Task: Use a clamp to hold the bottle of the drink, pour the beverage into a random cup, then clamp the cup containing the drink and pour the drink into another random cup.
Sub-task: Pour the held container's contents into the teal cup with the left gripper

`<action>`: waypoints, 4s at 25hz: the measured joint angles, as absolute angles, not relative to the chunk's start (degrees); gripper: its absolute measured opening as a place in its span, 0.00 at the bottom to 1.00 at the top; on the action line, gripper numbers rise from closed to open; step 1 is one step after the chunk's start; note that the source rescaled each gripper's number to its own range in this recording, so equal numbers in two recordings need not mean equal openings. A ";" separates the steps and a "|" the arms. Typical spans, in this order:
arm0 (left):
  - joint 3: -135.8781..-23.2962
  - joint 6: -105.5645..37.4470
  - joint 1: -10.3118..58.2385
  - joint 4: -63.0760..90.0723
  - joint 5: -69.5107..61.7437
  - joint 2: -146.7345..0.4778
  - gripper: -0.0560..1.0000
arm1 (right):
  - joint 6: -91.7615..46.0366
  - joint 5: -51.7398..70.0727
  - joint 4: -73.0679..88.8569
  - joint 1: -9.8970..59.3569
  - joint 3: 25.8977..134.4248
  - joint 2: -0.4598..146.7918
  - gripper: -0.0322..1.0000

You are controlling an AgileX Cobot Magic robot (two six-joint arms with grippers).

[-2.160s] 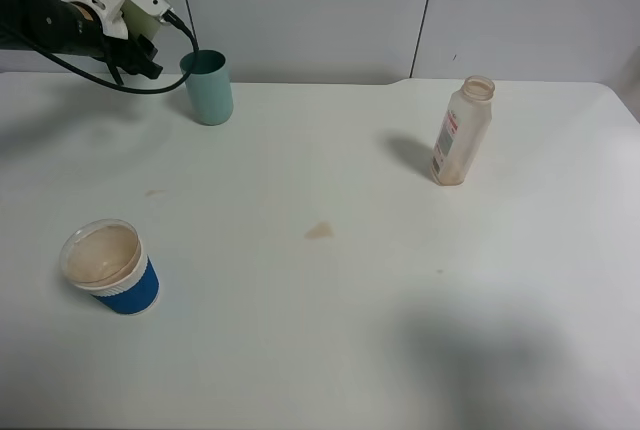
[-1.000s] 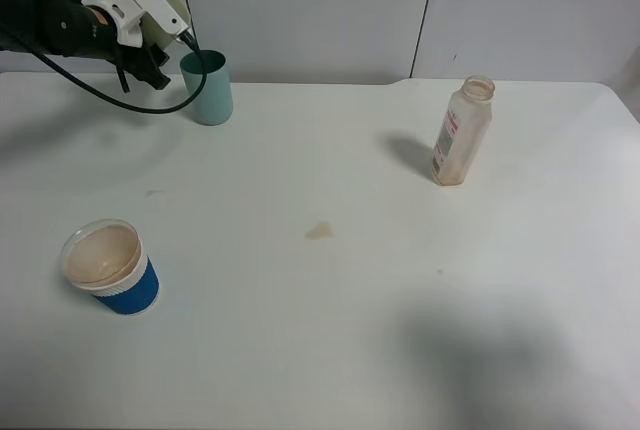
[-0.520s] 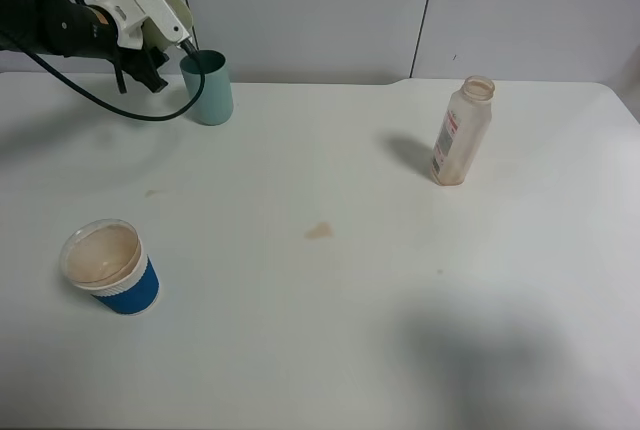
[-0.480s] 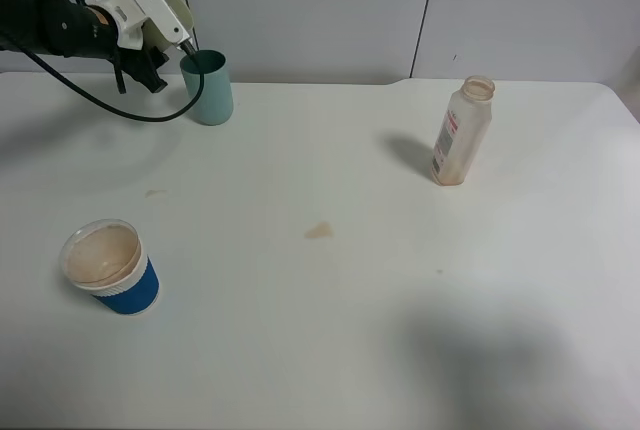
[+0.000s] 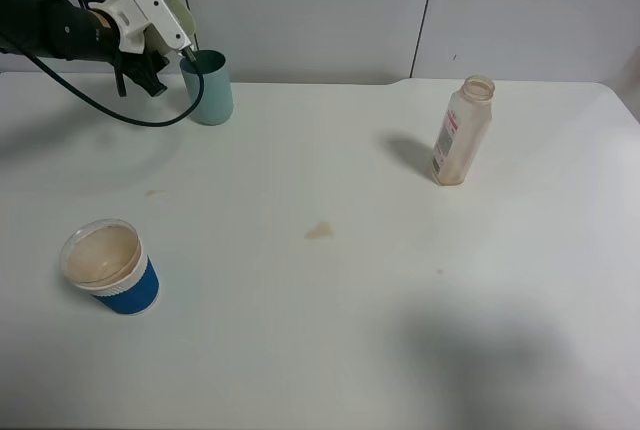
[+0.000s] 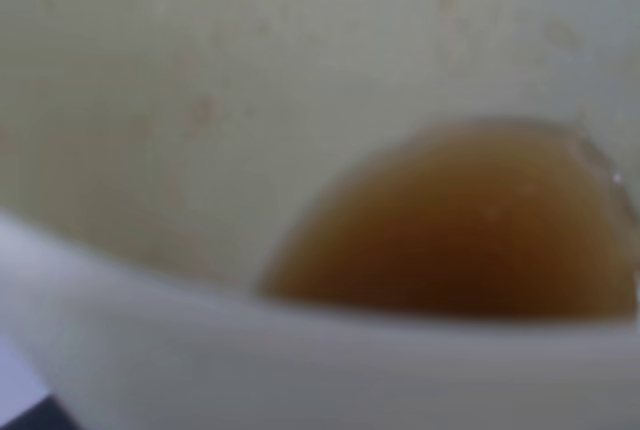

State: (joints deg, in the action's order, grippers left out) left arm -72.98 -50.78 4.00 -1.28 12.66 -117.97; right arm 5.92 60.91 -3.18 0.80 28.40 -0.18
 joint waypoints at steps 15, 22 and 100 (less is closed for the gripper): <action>-75.82 -53.09 4.00 -1.47 11.91 -119.52 0.07 | 5.92 60.91 -3.18 0.80 28.40 -0.18 1.00; -76.25 -54.62 4.00 -3.11 10.78 -119.52 0.07 | 5.92 60.91 -3.18 0.80 28.40 -0.18 1.00; -76.43 -70.88 4.00 -5.51 11.26 -120.79 0.07 | 5.92 60.91 -3.18 0.80 28.40 -0.18 1.00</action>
State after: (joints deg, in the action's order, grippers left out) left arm -76.43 -70.88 4.00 -5.51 11.26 -120.79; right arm 5.92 60.91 -3.18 0.80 28.40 -0.18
